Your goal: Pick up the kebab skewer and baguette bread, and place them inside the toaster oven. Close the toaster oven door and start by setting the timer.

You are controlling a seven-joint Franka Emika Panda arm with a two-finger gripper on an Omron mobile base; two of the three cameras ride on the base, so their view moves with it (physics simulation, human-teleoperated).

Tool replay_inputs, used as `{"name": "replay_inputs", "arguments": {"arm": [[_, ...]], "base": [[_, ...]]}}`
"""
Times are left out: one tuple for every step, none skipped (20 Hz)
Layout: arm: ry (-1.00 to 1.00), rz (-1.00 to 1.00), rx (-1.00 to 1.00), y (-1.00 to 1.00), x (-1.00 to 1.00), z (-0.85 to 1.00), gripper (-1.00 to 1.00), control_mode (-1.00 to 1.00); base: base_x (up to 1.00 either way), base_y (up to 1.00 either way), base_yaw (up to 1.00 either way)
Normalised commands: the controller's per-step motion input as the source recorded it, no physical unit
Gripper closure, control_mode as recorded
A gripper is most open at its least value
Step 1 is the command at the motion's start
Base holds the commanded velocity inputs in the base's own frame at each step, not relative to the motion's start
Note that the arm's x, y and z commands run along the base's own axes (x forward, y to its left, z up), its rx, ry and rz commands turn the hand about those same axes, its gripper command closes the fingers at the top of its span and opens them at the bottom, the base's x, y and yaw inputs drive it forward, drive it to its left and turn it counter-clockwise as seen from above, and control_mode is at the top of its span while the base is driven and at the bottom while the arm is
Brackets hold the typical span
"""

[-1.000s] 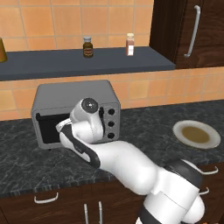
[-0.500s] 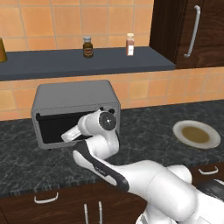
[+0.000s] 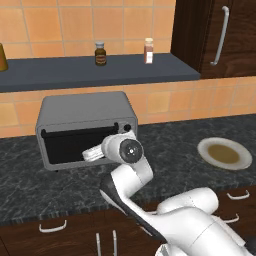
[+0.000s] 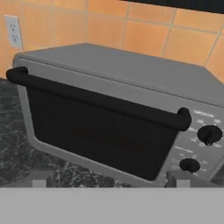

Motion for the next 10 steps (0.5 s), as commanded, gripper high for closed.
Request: {"name": "replay_inputs", "arguments": {"arm": [[0.00, -0.27, -0.01, -0.74, -0.26, 0.30, -1.00, -1.00], [0.00, -0.22, -0.01, -0.79, -0.22, 0.33, -1.00, -1.00], [0.04, -0.08, -0.05, -0.66, -0.16, 0.38, -1.00, -1.00], [0.04, -0.03, -0.07, -0.58, -0.21, 0.36, -1.00, -1.00], [0.07, 0.00, -0.13, -0.49, -0.20, 0.31, -1.00, -1.00], [0.09, 0.01, -0.23, -0.36, -0.23, 0.21, -1.00, -1.00], [0.07, 0.14, -0.33, -0.41, -0.21, 0.27, -1.00, -1.00], [0.05, 0.26, -0.37, -0.54, -0.14, 0.23, -1.00, -1.00], [0.05, 0.30, -0.41, -0.49, -0.19, 0.14, -1.00, -1.00], [0.06, 0.33, -0.43, -0.49, -0.18, 0.09, -1.00, -1.00]], "base": [[0.00, 0.00, 0.00], [0.00, 0.00, 0.00], [0.00, 0.00, 0.00], [0.00, 0.00, 0.00], [0.00, 0.00, 0.00], [0.00, 0.00, 0.00], [0.00, 0.00, 0.00], [0.00, 0.00, 0.00], [0.00, 0.00, 0.00], [0.00, 0.00, 0.00]]}}
